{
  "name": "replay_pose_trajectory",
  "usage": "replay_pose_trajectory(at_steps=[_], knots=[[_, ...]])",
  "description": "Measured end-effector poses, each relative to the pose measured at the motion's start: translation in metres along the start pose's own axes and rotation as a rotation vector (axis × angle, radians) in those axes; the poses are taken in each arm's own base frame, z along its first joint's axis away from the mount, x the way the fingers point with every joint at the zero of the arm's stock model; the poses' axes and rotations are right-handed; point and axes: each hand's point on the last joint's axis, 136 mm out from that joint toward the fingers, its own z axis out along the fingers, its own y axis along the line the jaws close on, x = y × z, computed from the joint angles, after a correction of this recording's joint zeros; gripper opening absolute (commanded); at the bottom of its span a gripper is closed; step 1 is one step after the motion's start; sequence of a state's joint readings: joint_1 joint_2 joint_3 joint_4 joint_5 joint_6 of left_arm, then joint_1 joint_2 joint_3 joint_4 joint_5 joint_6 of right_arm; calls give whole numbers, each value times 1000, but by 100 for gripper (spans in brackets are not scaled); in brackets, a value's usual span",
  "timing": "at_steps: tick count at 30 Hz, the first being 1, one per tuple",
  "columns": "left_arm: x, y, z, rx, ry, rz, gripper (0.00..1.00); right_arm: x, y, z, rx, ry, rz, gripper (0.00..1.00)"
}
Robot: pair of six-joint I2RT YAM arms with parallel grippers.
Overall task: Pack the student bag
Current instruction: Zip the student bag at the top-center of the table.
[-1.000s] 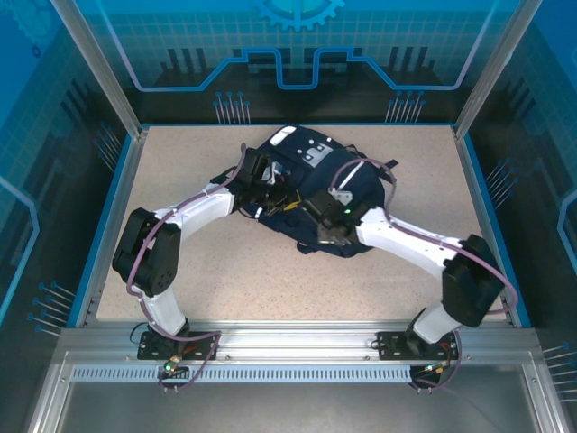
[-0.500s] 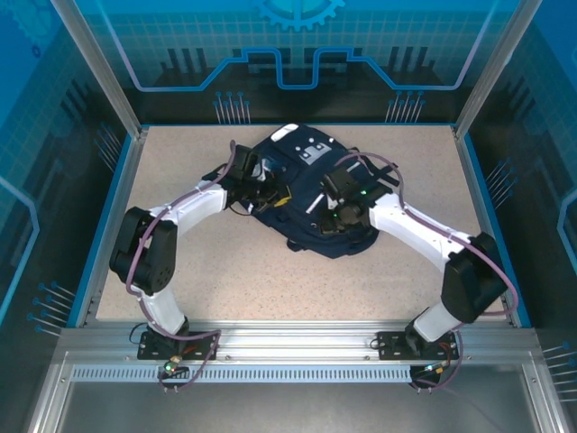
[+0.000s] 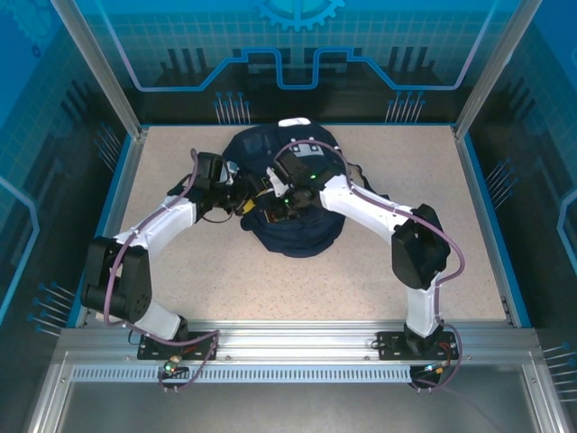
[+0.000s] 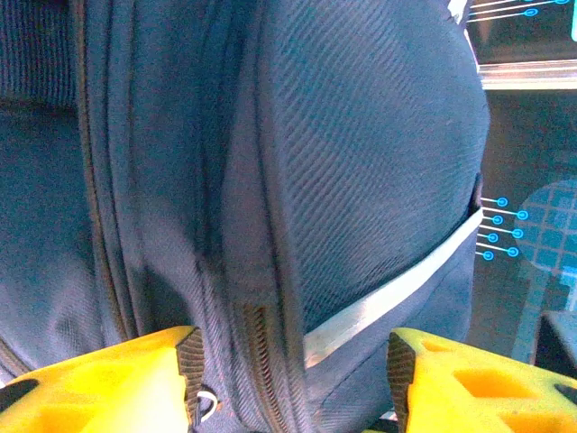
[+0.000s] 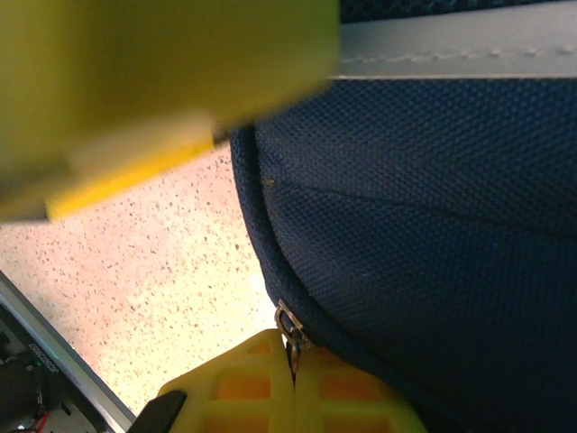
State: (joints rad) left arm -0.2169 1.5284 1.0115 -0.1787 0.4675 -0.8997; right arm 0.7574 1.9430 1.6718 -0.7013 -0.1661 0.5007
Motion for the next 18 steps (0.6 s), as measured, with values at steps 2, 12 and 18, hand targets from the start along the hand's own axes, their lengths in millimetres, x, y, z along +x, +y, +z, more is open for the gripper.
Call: replay_pose_trajectory(at_steps=[2, 12, 18], knots=[[3, 4, 3, 7, 8, -29, 47, -1, 0, 1, 0, 1, 0, 0], [3, 5, 5, 23, 8, -75, 9, 1, -6, 1, 33, 2, 9, 0], [3, 6, 5, 6, 8, -51, 0, 10, -37, -15, 212, -34, -14, 0]])
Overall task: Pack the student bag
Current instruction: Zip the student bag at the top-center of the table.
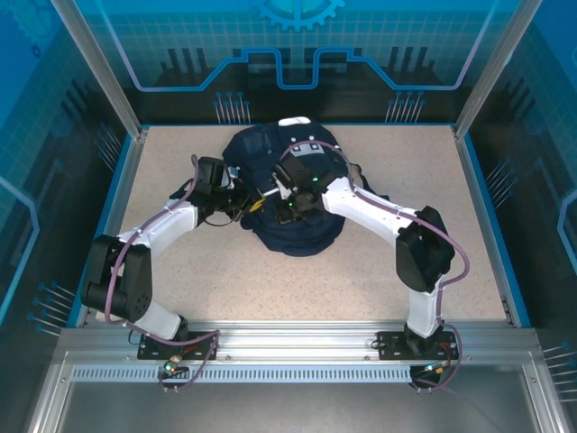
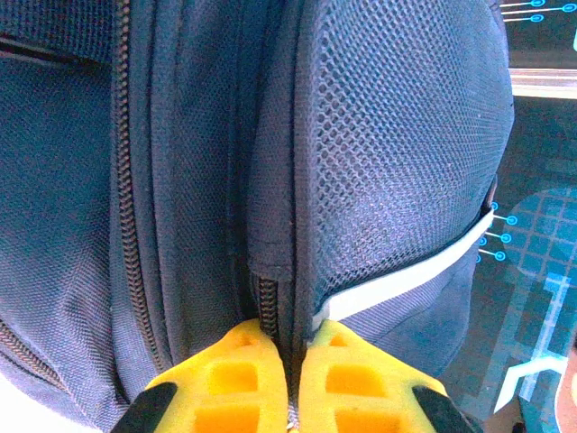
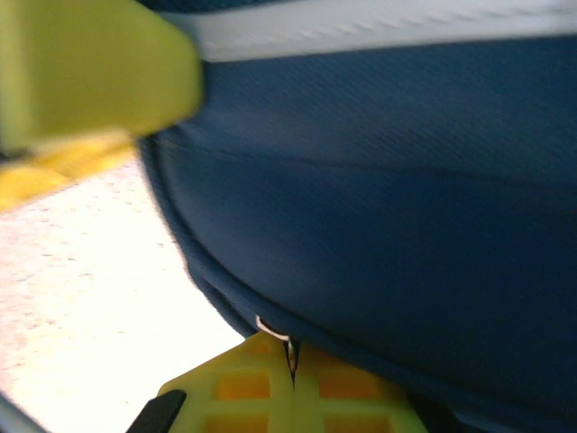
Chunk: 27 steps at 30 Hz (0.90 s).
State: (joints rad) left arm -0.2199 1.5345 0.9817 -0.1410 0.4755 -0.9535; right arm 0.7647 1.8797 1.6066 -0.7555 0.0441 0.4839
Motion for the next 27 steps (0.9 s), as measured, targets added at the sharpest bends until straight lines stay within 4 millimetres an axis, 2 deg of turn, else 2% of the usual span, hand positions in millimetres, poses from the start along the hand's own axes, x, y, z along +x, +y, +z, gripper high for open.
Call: replay_pose_trajectory(at_steps=[6, 9, 11, 13, 17, 21, 24, 27], knots=[[-1, -2, -2, -5, -1, 23, 0, 3, -51, -21, 169, -43, 16, 0], [-1, 1, -2, -19, -3, 30, 0, 4, -80, -26, 214, -34, 69, 0], [-2, 2, -2, -25, -6, 34, 0, 4, -92, -29, 225, -30, 98, 0], [-3, 4, -3, -37, -11, 46, 12, 4, -91, -31, 206, -29, 104, 0], [-10, 16, -8, -93, -44, 61, 39, 8, -67, -29, 134, -14, 50, 0], [-22, 23, -28, -135, -121, 60, 56, 10, -19, -24, 26, 4, -31, 0], [-29, 24, -53, -157, -212, 69, 62, 9, 19, -16, -62, 31, -79, 0], [-24, 27, -70, -164, -259, 62, 64, 6, 51, -6, -128, 48, -117, 0]])
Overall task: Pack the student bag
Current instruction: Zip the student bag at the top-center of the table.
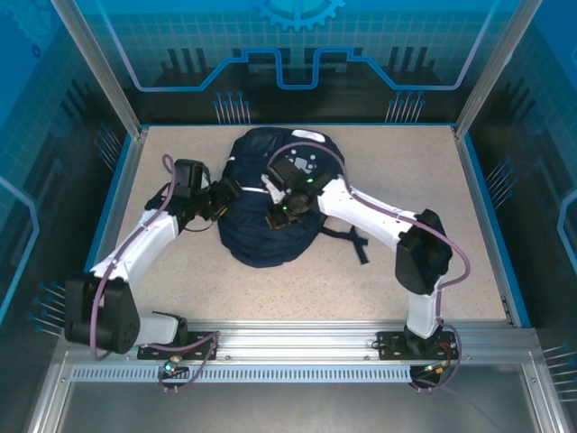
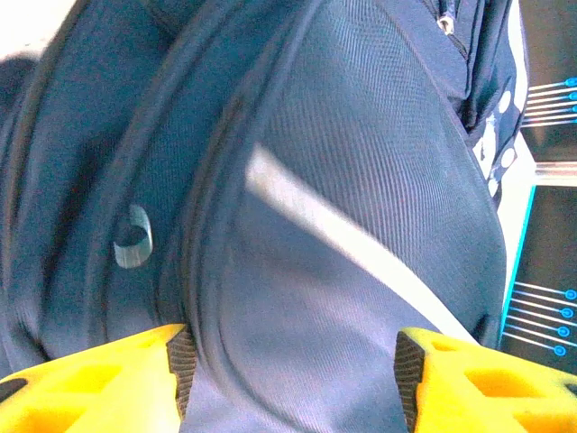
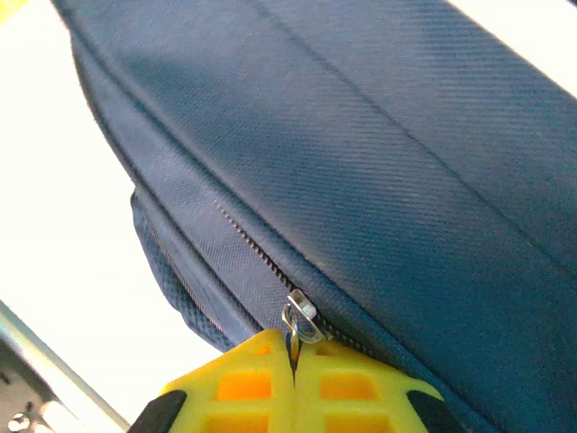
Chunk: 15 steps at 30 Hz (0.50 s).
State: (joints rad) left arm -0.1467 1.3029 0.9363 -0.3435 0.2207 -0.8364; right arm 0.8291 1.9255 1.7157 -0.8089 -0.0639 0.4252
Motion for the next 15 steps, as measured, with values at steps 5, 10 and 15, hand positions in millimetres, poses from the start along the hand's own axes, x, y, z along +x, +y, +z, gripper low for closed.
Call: replay_pose_trajectory(at_steps=[5, 10, 15], knots=[[9, 7, -10, 8, -8, -49, 63, -15, 26, 13, -63, -12, -29, 0], [18, 18, -1, 9, 13, -130, 55, -17, 29, 13, -76, -12, -29, 0], [15, 11, 9, 43, 24, -173, 35, -17, 29, 13, -78, -10, -28, 0]])
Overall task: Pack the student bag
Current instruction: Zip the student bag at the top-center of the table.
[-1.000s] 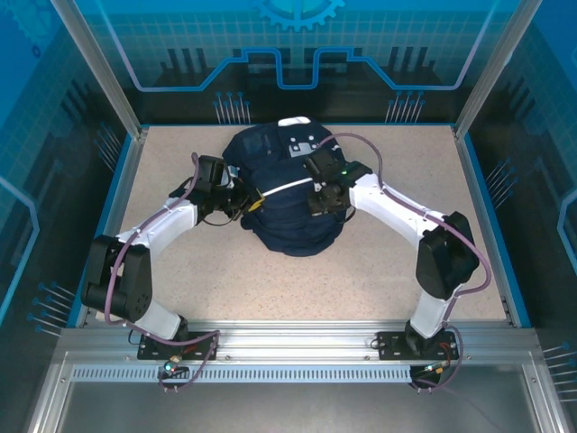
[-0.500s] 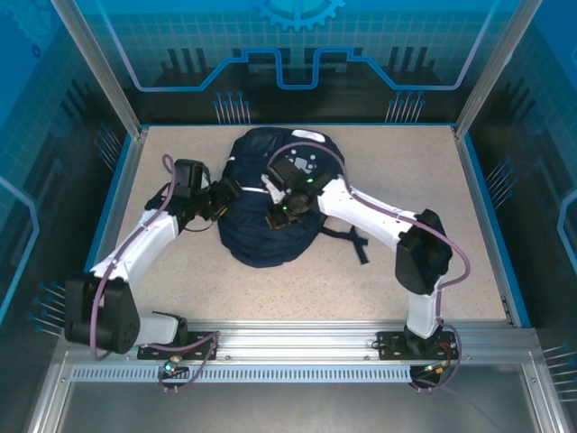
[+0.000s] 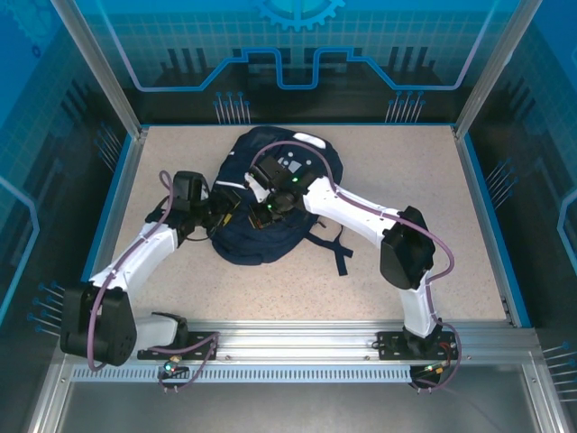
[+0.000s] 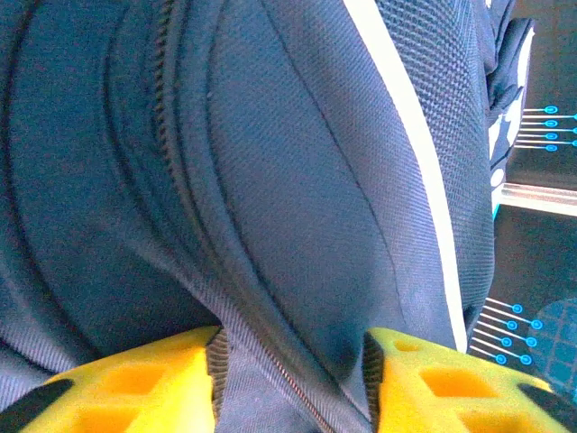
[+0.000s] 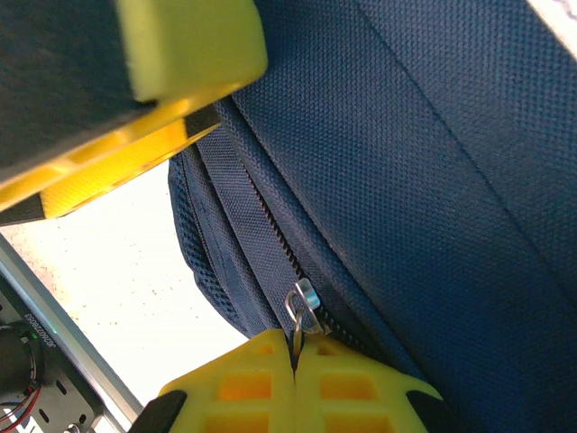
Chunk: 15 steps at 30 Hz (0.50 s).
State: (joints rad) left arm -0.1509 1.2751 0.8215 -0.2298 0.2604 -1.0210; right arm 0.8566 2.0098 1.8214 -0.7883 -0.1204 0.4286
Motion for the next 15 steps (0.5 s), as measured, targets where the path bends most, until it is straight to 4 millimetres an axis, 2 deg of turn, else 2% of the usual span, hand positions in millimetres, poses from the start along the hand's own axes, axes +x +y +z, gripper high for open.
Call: replay_pose_trajectory(at_steps=[3, 6, 10, 15], knots=[[0, 3, 5, -10, 9, -23, 16, 1, -3, 1, 17, 0, -2, 0], [1, 4, 8, -16, 17, -32, 2, 7, -13, 4, 60, 11, -16, 0], [4, 5, 8, -23, 24, -22, 0, 18, -26, -3, 128, 13, -50, 0], [2, 5, 8, -26, 16, -4, 0, 37, -55, -37, 204, 13, -48, 0]])
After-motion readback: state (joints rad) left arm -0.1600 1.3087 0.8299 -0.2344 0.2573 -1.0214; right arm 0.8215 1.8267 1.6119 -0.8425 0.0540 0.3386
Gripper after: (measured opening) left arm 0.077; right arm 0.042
